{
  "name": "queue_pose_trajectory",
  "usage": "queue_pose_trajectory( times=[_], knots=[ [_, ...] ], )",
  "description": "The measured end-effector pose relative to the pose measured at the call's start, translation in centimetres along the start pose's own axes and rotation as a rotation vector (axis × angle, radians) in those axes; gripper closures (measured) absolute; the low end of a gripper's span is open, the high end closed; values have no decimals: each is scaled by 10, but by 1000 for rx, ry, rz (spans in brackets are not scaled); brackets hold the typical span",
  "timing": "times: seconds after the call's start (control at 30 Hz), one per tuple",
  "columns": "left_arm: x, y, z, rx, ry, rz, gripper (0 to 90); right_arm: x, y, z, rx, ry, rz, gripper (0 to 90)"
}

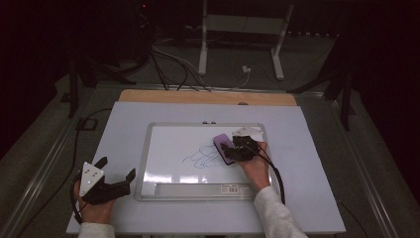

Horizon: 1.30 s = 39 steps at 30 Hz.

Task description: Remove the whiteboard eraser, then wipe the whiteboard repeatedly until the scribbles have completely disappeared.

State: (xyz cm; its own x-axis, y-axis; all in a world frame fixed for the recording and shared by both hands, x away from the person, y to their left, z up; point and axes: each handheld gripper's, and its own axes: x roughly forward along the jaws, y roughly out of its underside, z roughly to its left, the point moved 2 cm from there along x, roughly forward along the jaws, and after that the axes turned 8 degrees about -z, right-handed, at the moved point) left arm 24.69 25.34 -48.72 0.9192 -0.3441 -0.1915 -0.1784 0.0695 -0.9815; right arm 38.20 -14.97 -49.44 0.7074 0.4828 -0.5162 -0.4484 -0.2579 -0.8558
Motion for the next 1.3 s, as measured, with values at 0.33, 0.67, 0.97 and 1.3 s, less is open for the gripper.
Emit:
queue_pose_trajectory(
  times=[0.33, 0.67, 0.97, 1.3],
  knots=[
    [-1, 1, 1, -2, 0, 2, 8, 5, 2, -10, 148, -26, -2, 155],
    [1, 2, 0, -2, 5, 6, 8, 16, 7, -7, 153, -31, 63, 96],
    [2, 2, 0, 3, 6, 11, 8, 21, 11, -6, 154, -20, 96, 125],
    [2, 2, 0, 3, 7, 13, 8, 26, 12, -3, 146, -17, 108, 154]
  ],
)
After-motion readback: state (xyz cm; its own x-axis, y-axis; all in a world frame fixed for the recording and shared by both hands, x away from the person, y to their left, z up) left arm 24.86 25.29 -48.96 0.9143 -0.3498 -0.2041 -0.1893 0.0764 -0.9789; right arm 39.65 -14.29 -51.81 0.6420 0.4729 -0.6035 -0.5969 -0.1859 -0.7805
